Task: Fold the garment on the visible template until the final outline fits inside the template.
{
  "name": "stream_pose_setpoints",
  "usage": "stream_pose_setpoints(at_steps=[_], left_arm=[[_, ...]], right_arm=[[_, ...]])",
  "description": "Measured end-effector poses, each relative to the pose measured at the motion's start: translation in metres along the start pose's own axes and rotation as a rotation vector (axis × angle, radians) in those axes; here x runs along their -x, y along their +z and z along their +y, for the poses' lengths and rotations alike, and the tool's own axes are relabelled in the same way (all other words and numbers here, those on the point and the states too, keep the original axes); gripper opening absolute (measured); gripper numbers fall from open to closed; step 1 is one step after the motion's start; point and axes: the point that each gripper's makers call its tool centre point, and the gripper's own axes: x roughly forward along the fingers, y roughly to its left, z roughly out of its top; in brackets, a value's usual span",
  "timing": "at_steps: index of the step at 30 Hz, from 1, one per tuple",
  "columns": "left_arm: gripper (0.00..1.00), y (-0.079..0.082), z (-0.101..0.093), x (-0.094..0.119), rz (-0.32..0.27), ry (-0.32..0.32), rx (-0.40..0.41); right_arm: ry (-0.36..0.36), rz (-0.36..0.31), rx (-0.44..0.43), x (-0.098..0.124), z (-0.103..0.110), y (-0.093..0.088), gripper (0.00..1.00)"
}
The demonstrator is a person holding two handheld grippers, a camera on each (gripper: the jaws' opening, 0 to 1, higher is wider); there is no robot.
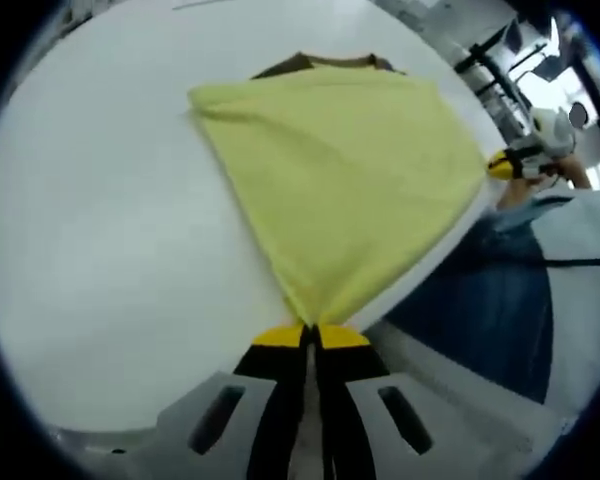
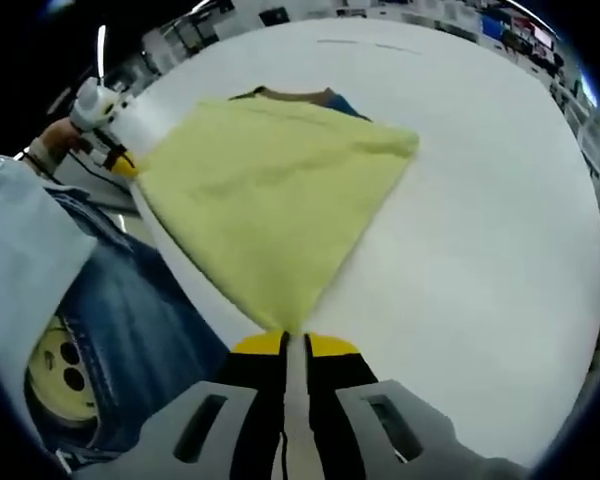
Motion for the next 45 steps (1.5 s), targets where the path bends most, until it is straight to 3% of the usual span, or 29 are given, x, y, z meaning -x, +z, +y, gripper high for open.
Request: stream_pose_setpoints(at_steps=[6, 9, 10, 17, 25, 35, 45], left_arm=[[0.06, -0.001, 0.002, 0.004, 0.006, 0.02, -0.014], [0.22, 0.003, 0.01, 0.009, -0.004, 0.066, -0.021], [0.23, 0.003, 0.011, 0.011, -0.006, 0.065, -0.018], [0.22, 0.03, 0.017, 0.022, -0.134, 0.073, -0.007], [0.22, 0.046, 0.037, 0.024, -0.172, 0.135, 0.0], [0.22, 0.063, 0.048, 0.027, -0.227, 0.169, -0.002], [0.2, 0.092, 0.062, 0.036, -0.339, 0.214, 0.01]], right_arm=[[-0.011, 0.006, 0.013, 0.003, -0.003, -0.002, 0.12], [-0.035, 0.01, 0.013, 0.007, -0.008, -0.004, 0.11], [-0.046, 0.003, 0.013, 0.009, -0.012, -0.003, 0.11], [-0.097, -0.086, -0.008, 0.022, -0.03, 0.018, 0.11], [-0.132, -0.167, -0.011, 0.025, -0.043, 0.047, 0.11], [-0.156, -0.219, -0.016, 0.027, -0.057, 0.067, 0.13], [-0.168, -0.304, -0.039, 0.029, -0.069, 0.093, 0.13]])
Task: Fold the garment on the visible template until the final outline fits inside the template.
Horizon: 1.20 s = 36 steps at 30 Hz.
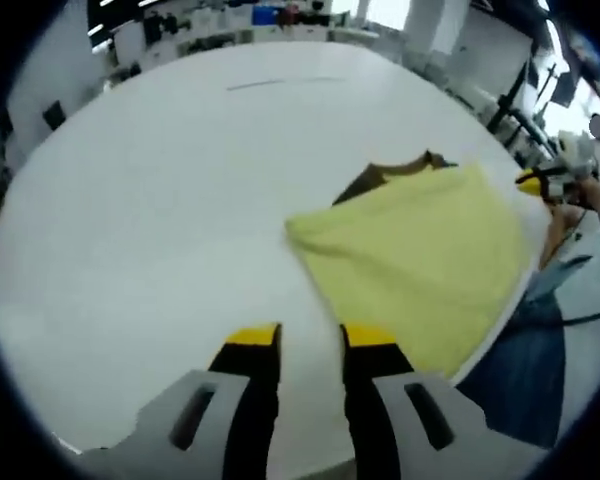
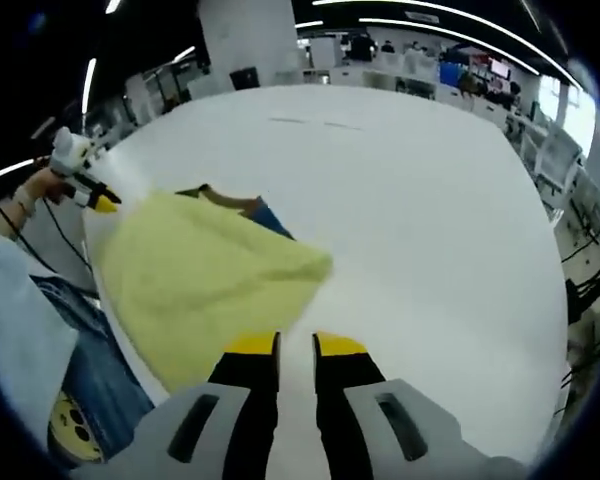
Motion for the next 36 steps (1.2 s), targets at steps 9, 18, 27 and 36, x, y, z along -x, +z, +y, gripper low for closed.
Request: stream_pose_setpoints(at_steps=[9, 18, 27, 36], left_arm=[[0.2, 0.016, 0.0, -0.006, -0.059, -0.027, 0.023], [0.2, 0.026, 0.004, -0.014, -0.084, -0.028, 0.03], [0.2, 0.038, 0.011, -0.025, -0.114, -0.007, 0.037], [0.18, 0.05, 0.015, -0.035, -0.131, -0.021, 0.041]], right_arm=[[-0.007, -0.024, 0.009, -0.008, -0.006, 0.013, 0.14], [-0.005, -0.025, 0.0, -0.015, -0.011, 0.015, 0.14], [-0.007, -0.031, -0.024, -0.023, -0.02, 0.02, 0.14], [-0.006, -0.034, -0.047, -0.031, -0.022, 0.021, 0.15]])
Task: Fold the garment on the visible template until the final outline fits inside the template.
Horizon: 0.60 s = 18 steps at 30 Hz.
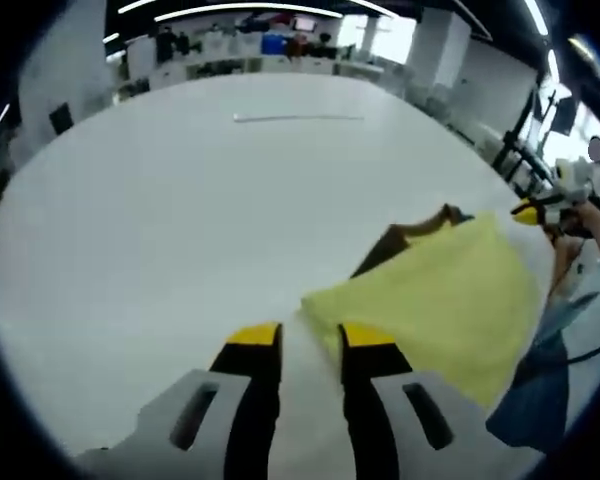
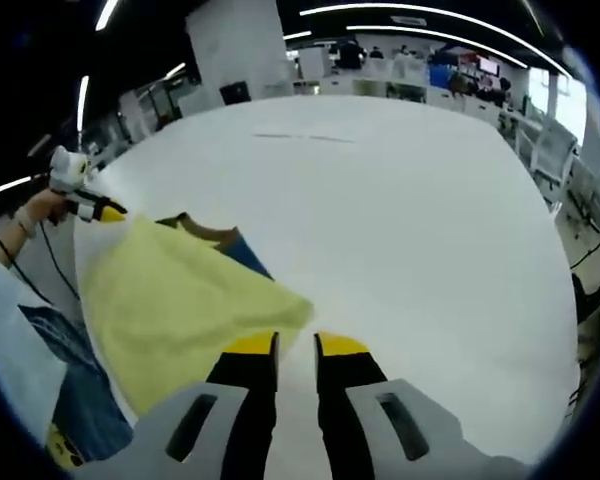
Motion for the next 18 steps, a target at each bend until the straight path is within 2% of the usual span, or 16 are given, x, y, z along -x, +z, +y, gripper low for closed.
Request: stream_pose_setpoints(at_steps=[11, 18], left_arm=[[0.19, 0.001, -0.002, -0.012, 0.018, -0.036, 0.006], [0.19, -0.002, -0.003, -0.016, 0.029, -0.054, 0.013]], right_arm=[[0.004, -0.013, -0.046, -0.005, -0.003, 0.002, 0.16], [0.003, 0.002, -0.034, -0.016, -0.006, 0.004, 0.17]])
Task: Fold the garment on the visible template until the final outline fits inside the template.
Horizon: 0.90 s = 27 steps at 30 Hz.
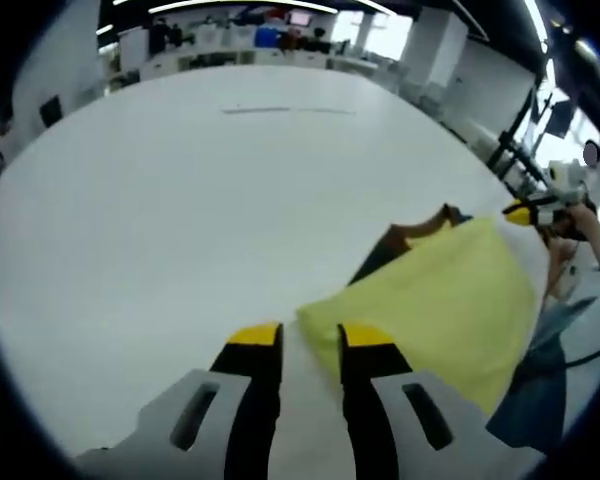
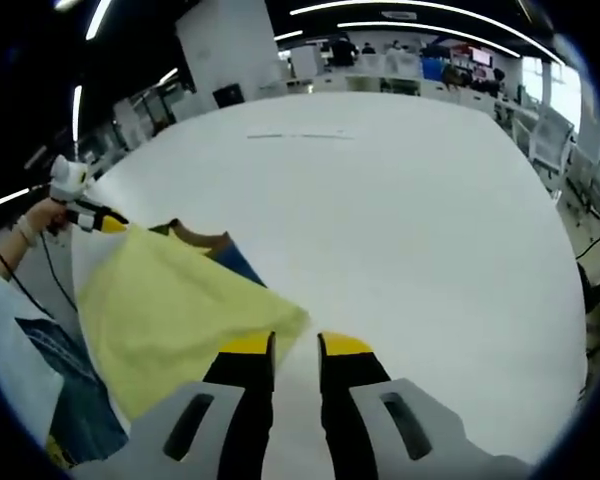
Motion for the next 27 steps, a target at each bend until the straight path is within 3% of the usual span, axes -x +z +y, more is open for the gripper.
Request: stream_pose_setpoints(at_steps=[27], left_arm=[[0.16, 0.0, 0.0, -0.003, 0.004, -0.016, 0.006]], right_arm=[[0.042, 0.076, 0.04, -0.03, 0.001, -0.005, 0.14]])
